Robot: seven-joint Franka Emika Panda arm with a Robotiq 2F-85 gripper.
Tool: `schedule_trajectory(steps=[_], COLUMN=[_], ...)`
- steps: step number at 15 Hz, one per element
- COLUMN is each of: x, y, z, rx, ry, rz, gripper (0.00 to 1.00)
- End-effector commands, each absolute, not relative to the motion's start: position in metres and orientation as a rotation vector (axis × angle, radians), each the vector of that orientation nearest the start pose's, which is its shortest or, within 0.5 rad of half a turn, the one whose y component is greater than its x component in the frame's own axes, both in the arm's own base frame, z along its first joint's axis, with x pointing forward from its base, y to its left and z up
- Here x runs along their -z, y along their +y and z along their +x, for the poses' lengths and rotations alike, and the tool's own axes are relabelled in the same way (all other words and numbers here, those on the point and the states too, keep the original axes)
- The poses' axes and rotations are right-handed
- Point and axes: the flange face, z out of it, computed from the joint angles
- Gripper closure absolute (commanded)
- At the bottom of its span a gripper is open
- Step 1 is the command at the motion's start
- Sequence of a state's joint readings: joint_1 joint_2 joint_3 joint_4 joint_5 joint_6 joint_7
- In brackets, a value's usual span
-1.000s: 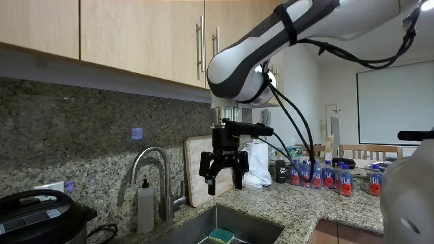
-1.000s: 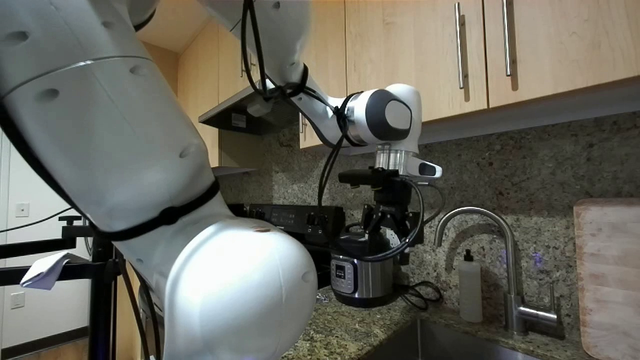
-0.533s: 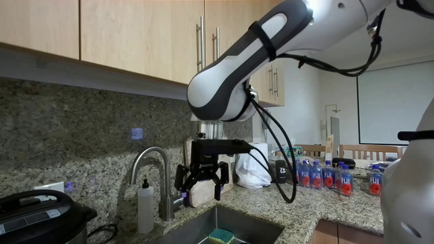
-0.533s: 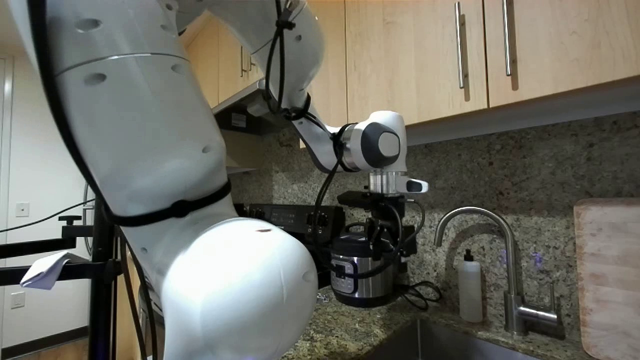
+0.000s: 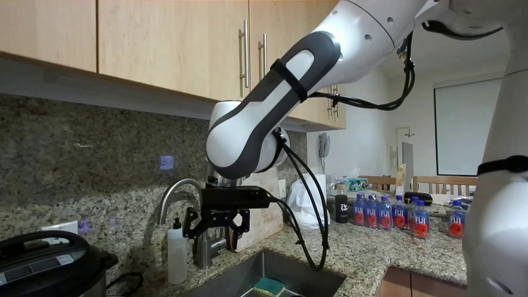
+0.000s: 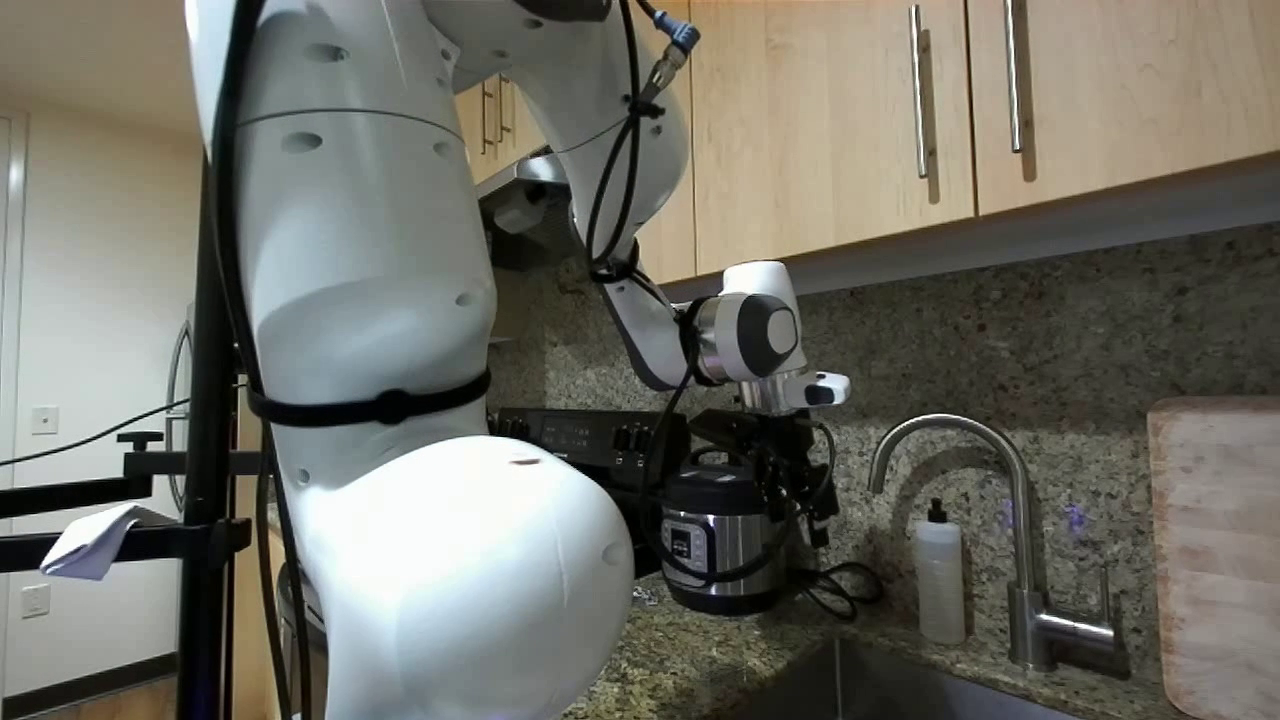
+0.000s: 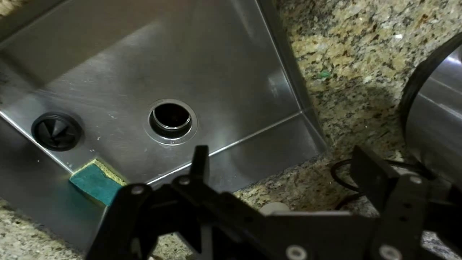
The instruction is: Push the faucet to the right side of the sink.
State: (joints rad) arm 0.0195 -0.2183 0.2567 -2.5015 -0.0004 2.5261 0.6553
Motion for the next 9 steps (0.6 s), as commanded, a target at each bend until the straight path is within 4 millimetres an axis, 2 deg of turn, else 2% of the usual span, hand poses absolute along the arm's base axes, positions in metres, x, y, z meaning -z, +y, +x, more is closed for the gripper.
schedule_trajectory(steps=[1,4,9], x=[-0.386,-0.382,-0.385], y=[0.127,0.129,0.156], z=[0.450,0.453,0.476], rx=[0.363,0.385,0.568], ry=[0.576,0.608,0.591], rz=[-3.009,-3.024,-3.079], gripper=[0.00,0.00,0.00])
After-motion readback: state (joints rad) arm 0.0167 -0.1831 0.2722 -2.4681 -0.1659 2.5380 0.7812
